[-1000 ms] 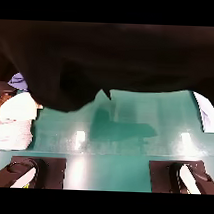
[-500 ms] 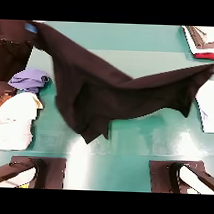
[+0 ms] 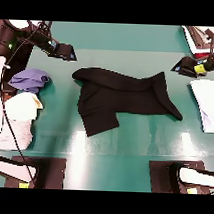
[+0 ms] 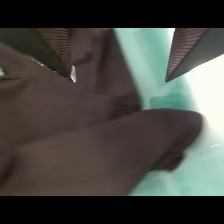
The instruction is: Fold the shirts.
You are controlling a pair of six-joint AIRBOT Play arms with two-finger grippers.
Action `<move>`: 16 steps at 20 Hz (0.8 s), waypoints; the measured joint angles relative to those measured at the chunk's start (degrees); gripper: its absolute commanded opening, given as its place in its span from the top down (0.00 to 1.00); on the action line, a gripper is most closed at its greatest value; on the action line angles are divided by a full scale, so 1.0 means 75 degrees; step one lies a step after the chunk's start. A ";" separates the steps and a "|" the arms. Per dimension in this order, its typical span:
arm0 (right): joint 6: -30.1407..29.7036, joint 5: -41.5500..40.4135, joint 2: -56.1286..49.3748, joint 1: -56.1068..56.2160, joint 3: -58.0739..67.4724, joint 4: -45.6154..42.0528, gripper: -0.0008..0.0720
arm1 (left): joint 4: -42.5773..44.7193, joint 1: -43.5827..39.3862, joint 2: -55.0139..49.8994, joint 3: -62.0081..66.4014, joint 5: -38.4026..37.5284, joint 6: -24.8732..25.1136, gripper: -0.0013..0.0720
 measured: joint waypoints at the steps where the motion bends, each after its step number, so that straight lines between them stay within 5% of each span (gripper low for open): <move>1: 0.0000 0.0023 -0.0111 -0.0096 0.0216 -0.0052 0.49 | 0.0152 0.0128 -0.0035 0.0017 -0.0114 -0.0114 0.08; 9: -0.0192 0.0245 0.0597 -0.0635 0.0286 -0.0149 0.49 | -0.0813 0.1102 0.0003 -0.1454 -0.1035 -0.0580 0.08; 16: -0.0300 -0.0615 0.1830 -0.0688 -0.1332 -0.0131 0.49 | -0.1693 0.1180 0.1084 -0.5053 0.0259 0.0017 0.08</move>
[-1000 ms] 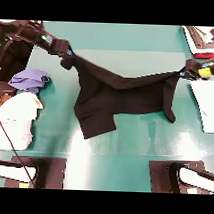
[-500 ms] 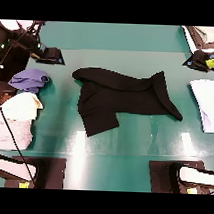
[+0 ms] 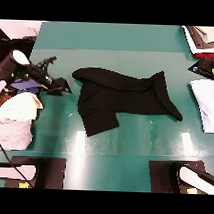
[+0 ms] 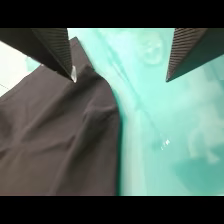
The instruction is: Fold the shirts.
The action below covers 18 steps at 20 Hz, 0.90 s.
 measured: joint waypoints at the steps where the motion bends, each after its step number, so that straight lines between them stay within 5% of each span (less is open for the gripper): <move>1: -0.0006 -0.0082 0.0111 0.0000 -0.0178 0.0032 0.49 | -0.0224 -0.0003 0.0076 -0.0428 0.0248 0.0169 0.08; 10: -0.0009 -0.0020 0.0379 0.0009 -0.0609 0.0117 0.49 | -0.1629 -0.0778 0.0283 -0.2288 0.2229 0.0799 0.08; 11: -0.0009 0.0038 0.0385 0.0009 -0.0612 0.0117 0.49 | -0.1682 -0.0863 0.0286 -0.2328 0.2375 0.0787 0.24; 14: -0.0012 0.0262 0.0391 0.0009 -0.0627 0.0114 0.49 | -0.1644 -0.0994 0.0277 -0.2398 0.2672 0.0729 0.90; 18: -0.0073 0.0688 0.0455 0.0015 -0.0799 -0.0277 0.57 | -0.1664 -0.1052 0.0289 -0.2314 0.2693 0.0691 0.94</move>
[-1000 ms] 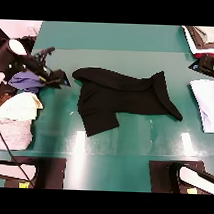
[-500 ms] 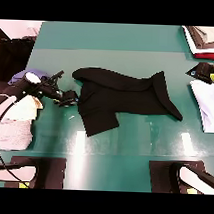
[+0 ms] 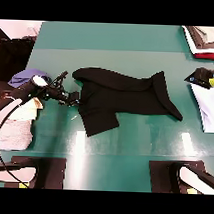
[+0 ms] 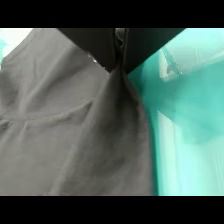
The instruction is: Fold the shirts.
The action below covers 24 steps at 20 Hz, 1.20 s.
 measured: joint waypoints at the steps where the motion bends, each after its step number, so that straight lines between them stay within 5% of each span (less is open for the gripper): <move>1: -0.0006 0.0105 0.0070 0.0000 -0.0189 -0.0265 0.57 | 0.0047 0.0000 0.0032 0.0099 -0.0087 -0.0006 0.94; 3: -0.0020 0.0207 0.0303 -0.0029 -0.0758 -0.0828 0.56 | 0.0216 -0.0012 0.0172 0.0332 -0.0283 -0.0012 0.94; 4: -0.0023 0.0236 0.0434 -0.0076 -0.1102 -0.1119 0.46 | 0.0318 -0.0015 0.0291 0.0455 -0.0361 -0.0009 0.94; 5: -0.0026 0.0224 0.0595 -0.0149 -0.1498 -0.1355 0.20 | 0.0423 -0.0023 0.0411 0.0554 -0.0423 -0.0009 0.94; 6: -0.0035 0.0207 0.0720 -0.0242 -0.1859 -0.1510 0.13 | 0.0527 -0.0023 0.0545 0.0638 -0.0472 -0.0009 0.94; 14: -0.0064 -0.0245 0.0653 -0.1172 -0.3867 -0.1387 0.20 | 0.0804 -0.0023 0.1011 0.0842 -0.0799 -0.0009 0.94; 24: -0.0125 -0.1437 -0.0079 -0.1335 -0.4208 -0.0294 0.30 | 0.0833 -0.0023 0.1049 0.0857 -0.0988 -0.0017 0.94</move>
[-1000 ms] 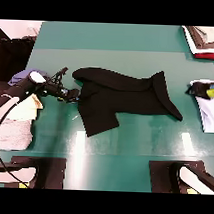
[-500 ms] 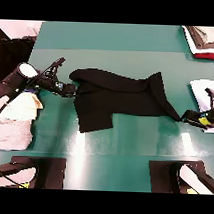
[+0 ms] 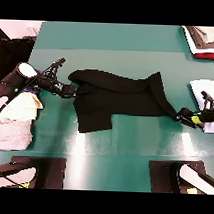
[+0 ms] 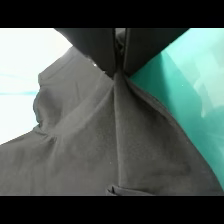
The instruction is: Fold the shirts.
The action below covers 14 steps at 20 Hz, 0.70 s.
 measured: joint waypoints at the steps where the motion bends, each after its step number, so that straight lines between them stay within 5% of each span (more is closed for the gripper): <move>1: 0.0000 -0.0108 -0.0012 0.0000 -0.0003 0.0023 0.38 | 0.0000 0.0000 0.0000 0.0000 0.0000 0.0000 0.94; 7: -0.0003 -0.0449 -0.0038 0.0061 -0.0012 0.0149 0.60 | 0.0000 0.0000 0.0000 0.0000 0.0000 0.0000 0.94; 8: -0.0009 -0.0478 -0.0038 0.0119 -0.0012 0.0172 0.89 | 0.0000 0.0000 0.0000 0.0000 -0.0009 0.0000 0.94; 9: -0.0012 -0.0501 -0.0038 0.0178 -0.0012 0.0181 0.96 | 0.0000 0.0000 0.0000 0.0000 -0.0023 -0.0003 0.94; 14: -0.0149 -0.0525 0.0163 0.0364 0.0058 0.0198 0.96 | 0.0061 0.0000 0.0026 0.0184 -0.0189 0.0000 0.94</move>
